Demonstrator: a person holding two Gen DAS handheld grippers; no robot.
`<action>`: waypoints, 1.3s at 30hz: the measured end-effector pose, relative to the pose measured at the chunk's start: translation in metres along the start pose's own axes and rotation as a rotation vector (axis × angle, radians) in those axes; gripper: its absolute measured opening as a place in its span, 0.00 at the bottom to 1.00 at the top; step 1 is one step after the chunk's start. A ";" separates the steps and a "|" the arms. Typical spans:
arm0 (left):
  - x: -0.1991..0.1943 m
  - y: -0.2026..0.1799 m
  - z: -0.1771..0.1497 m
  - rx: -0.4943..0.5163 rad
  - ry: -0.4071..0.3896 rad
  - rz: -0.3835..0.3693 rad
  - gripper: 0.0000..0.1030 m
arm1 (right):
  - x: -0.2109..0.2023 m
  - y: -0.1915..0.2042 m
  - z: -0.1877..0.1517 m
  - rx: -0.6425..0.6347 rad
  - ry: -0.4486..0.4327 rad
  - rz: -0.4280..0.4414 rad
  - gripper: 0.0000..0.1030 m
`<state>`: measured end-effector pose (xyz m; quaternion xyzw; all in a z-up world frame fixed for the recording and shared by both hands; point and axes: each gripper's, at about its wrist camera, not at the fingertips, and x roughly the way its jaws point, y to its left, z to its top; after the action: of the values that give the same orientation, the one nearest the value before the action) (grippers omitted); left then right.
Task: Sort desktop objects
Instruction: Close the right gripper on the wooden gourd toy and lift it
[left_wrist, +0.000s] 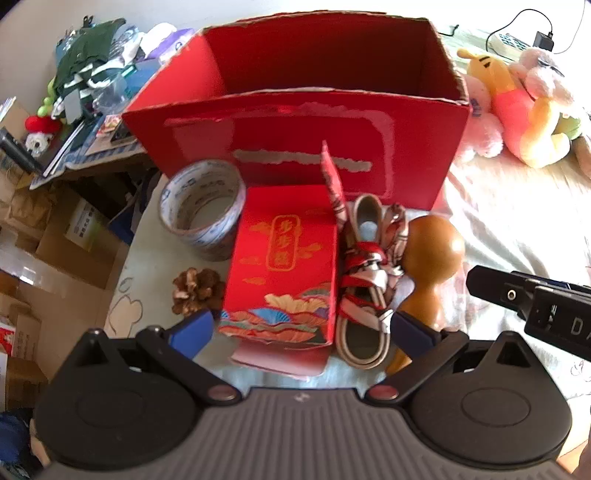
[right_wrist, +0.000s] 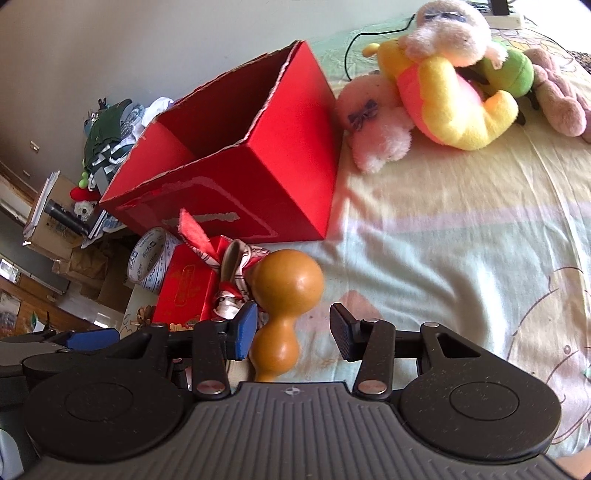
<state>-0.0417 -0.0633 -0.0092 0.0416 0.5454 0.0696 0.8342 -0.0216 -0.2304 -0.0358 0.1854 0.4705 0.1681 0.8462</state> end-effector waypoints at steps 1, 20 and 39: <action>0.000 -0.002 0.001 0.005 -0.003 -0.002 0.99 | -0.001 -0.002 0.001 0.004 -0.001 0.004 0.47; -0.017 -0.011 -0.003 0.161 -0.159 -0.373 0.82 | 0.021 -0.036 0.009 0.200 0.089 0.156 0.43; 0.037 -0.035 0.000 0.217 -0.049 -0.514 0.79 | 0.052 -0.047 0.019 0.140 0.202 0.252 0.36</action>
<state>-0.0243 -0.0917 -0.0477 -0.0074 0.5218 -0.2038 0.8283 0.0261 -0.2507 -0.0874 0.2836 0.5367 0.2575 0.7518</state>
